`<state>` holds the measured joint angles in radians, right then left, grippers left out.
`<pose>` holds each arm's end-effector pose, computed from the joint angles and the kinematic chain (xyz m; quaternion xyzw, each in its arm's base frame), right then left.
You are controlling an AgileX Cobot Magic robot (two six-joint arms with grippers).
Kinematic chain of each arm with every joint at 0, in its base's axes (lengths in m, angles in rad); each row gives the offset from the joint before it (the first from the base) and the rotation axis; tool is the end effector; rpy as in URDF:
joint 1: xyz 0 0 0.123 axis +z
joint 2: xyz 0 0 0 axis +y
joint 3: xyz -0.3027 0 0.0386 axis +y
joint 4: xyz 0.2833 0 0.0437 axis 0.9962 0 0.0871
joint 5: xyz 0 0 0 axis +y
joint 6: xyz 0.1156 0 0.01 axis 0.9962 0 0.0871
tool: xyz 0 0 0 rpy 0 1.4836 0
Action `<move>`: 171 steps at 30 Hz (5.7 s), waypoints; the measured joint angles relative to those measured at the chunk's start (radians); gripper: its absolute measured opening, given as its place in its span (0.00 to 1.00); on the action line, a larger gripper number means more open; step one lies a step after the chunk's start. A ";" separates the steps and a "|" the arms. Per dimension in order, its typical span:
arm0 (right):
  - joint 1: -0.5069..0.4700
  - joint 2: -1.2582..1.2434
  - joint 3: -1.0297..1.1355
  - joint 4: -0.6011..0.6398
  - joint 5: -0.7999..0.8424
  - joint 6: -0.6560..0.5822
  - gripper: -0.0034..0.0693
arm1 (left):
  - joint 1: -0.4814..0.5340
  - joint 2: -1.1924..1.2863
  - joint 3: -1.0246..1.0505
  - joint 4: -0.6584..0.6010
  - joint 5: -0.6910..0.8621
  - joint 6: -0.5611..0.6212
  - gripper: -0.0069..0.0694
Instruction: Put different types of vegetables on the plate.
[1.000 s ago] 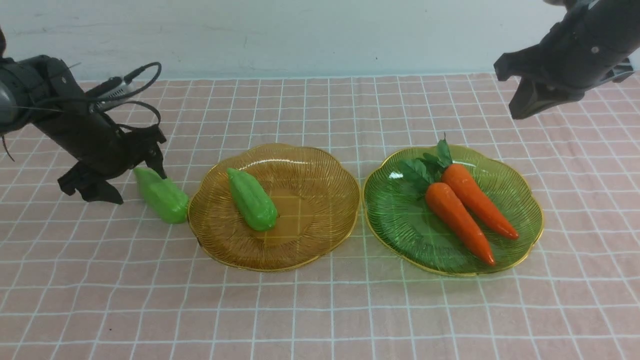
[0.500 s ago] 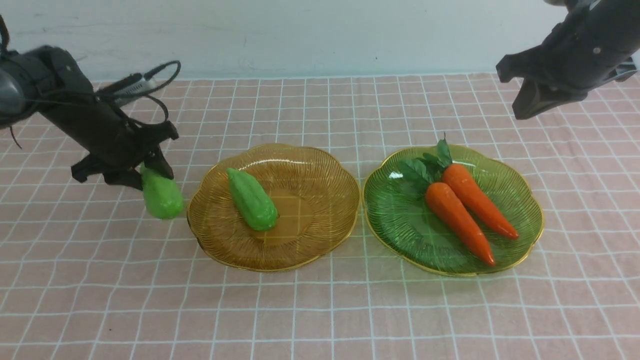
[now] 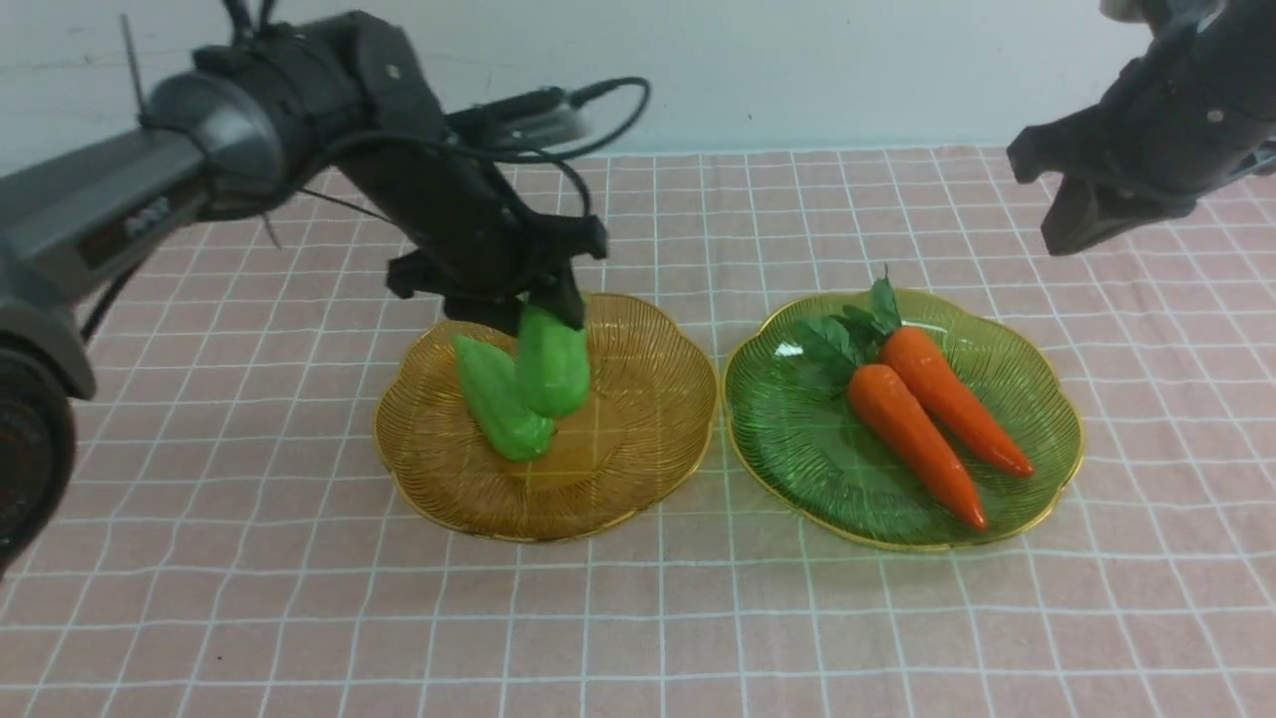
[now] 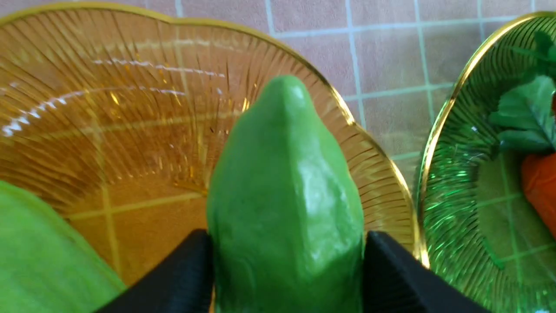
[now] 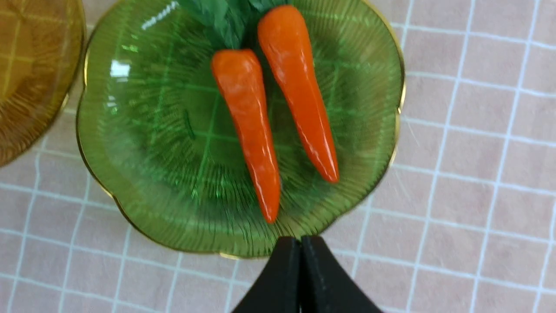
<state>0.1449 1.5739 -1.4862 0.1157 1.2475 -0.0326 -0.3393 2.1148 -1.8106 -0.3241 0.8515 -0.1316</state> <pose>0.3567 0.0649 0.3350 -0.0781 0.9823 0.0660 0.1570 0.4904 -0.2026 0.2216 0.0267 0.9583 -0.1972 0.2049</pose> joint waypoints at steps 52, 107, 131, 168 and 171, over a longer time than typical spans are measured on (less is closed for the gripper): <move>0.000 -1.172 1.286 -0.076 -1.121 0.015 0.03 | -0.004 -0.077 -0.113 0.105 0.249 0.086 0.09; -0.032 -1.583 1.516 -0.085 -0.876 0.012 0.02 | -0.004 -1.849 1.526 0.206 -0.420 0.105 0.09; -0.032 -1.583 1.516 -0.085 -0.876 0.012 0.02 | 0.315 -2.101 1.839 0.255 -0.581 0.132 0.09; -0.032 -1.583 1.516 -0.086 -0.875 0.012 0.02 | 0.239 -2.127 1.839 0.262 -0.468 0.151 0.09; -0.032 -1.583 1.516 -0.086 -0.875 0.012 0.02 | 0.239 -2.127 1.839 0.262 -0.468 0.151 0.09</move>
<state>0.1132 -0.0094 0.0296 0.0300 0.3730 -0.0209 -0.1004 -0.0125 0.0280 -0.0621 0.3833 0.0192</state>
